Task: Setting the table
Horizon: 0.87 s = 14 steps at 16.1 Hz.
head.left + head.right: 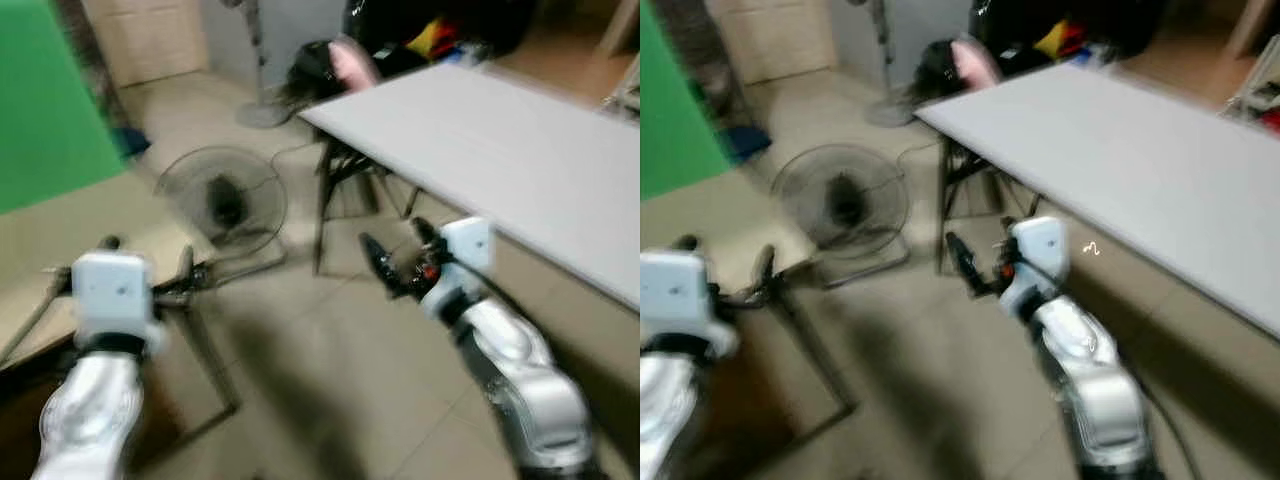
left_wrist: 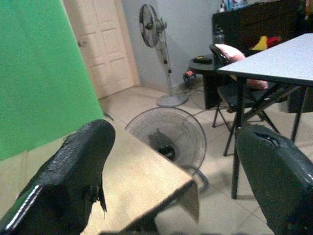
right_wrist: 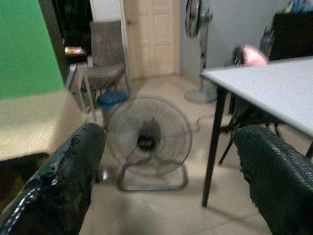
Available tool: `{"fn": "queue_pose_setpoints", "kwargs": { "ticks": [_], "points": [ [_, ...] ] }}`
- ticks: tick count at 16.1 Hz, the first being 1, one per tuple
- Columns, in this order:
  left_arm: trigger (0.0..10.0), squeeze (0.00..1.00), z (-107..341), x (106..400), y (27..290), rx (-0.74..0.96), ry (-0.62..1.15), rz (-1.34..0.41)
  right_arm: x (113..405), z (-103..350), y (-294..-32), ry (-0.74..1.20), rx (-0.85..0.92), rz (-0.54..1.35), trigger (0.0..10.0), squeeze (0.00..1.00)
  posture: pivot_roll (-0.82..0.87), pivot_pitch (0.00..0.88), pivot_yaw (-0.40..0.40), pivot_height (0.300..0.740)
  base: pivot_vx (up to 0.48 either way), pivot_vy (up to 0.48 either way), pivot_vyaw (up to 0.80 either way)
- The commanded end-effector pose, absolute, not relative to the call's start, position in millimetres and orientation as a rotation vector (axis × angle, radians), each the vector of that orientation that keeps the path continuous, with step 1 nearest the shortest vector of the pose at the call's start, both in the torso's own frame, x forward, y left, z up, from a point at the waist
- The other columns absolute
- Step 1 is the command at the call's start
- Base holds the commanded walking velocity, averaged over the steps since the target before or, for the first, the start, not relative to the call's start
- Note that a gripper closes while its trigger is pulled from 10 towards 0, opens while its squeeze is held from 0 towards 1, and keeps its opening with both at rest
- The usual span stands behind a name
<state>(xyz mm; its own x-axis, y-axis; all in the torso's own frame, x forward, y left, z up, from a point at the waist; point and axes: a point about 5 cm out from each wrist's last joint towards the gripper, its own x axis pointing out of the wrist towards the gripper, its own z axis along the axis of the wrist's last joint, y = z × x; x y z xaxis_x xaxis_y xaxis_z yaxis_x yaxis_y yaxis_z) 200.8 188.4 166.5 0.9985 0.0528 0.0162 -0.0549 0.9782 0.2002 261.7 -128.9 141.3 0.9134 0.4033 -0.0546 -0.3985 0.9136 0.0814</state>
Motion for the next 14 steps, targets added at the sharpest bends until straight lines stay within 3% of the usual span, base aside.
{"fn": "queue_pose_setpoints", "kwargs": {
  "ticks": [1,5,7,11,14],
  "points": [
    [10.0,0.00,169.0,199.5,194.0,0.227,-0.012,0.081,262.3,146.6,-119.9,0.052,0.083,0.460,10.0,0.00,-0.02,0.000,0.022,0.740,0.000,0.428,0.80],
    [10.0,0.00,170.8,198.9,193.7,0.226,-0.018,0.086,263.2,148.0,-112.2,0.052,0.100,0.516,10.0,0.00,-0.01,0.000,0.009,0.740,0.000,0.426,0.80],
    [10.0,0.00,176.1,199.4,193.9,0.216,-0.048,0.093,264.4,150.3,-109.9,0.046,0.106,0.530,10.0,0.00,-0.01,0.000,0.007,0.740,0.000,0.000,0.80],
    [10.0,0.00,180.5,201.3,195.8,0.216,-0.062,0.123,268.6,153.3,-108.7,0.039,0.120,0.524,10.0,0.00,-0.01,0.000,0.005,0.740,0.000,-0.360,0.80],
    [10.0,0.00,174.8,201.9,195.7,0.235,-0.014,0.147,272.8,149.9,-110.2,0.089,0.156,0.479,10.0,0.00,-0.01,0.000,0.005,0.740,0.000,0.000,0.00]
  ]
}}
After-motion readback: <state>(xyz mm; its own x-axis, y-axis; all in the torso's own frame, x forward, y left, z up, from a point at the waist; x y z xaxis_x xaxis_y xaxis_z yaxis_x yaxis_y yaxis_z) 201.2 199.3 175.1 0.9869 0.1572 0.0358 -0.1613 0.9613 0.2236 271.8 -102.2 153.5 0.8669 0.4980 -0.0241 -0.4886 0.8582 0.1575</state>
